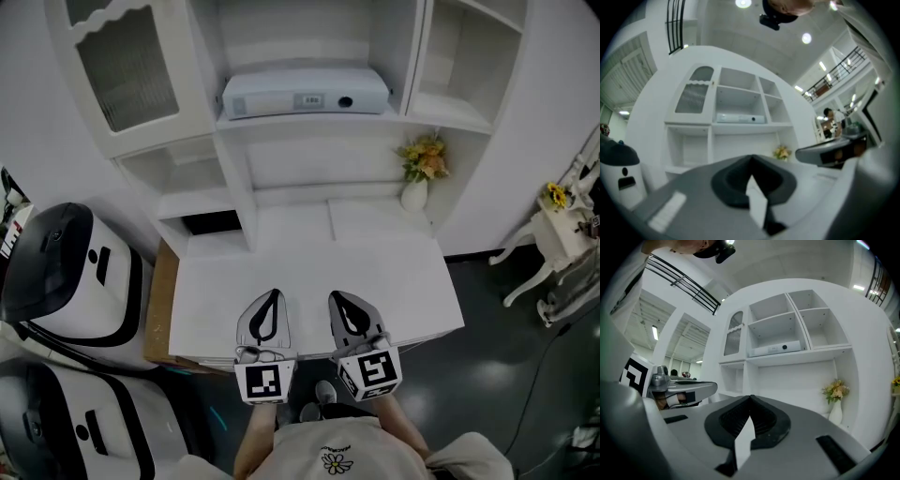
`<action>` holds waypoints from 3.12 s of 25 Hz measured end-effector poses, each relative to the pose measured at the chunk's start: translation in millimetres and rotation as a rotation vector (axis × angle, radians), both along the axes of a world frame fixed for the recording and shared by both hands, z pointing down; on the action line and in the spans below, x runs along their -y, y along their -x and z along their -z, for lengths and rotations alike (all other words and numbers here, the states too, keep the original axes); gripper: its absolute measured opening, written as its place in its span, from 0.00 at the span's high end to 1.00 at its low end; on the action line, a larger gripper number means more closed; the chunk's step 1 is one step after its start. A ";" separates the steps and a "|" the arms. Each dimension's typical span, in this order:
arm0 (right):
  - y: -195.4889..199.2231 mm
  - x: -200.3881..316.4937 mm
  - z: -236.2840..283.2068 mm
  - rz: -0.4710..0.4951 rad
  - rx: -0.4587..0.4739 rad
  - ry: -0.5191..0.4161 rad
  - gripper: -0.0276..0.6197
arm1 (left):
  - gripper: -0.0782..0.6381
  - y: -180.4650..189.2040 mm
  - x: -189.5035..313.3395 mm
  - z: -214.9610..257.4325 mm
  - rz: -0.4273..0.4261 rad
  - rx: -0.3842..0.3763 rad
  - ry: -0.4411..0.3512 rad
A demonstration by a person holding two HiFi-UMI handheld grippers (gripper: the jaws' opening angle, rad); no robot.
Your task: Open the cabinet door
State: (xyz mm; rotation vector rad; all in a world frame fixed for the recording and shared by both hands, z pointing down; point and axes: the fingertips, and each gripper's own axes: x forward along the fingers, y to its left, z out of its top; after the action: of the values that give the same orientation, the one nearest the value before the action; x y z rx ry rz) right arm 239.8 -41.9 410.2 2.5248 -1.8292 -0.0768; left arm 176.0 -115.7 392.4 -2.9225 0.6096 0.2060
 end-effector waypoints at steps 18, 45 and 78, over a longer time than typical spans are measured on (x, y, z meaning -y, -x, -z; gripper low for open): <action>-83.8 13.9 22.5 0.021 0.035 -0.101 0.96 | 0.88 -71.8 16.6 25.6 0.055 0.014 -0.127; -80.5 103.2 44.5 -0.047 0.006 -0.072 0.96 | 0.88 -52.9 113.3 63.7 0.050 -0.038 -0.159; -37.5 311.5 295.1 0.237 -0.202 -0.182 0.78 | 0.88 29.1 197.5 92.3 0.166 -0.100 -0.197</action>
State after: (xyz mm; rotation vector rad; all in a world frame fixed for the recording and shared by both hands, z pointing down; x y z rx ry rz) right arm 277.3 -353.5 115.1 2.2888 -2.1101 -0.5050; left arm 146.8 -313.3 300.1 -2.6695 0.7948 0.3712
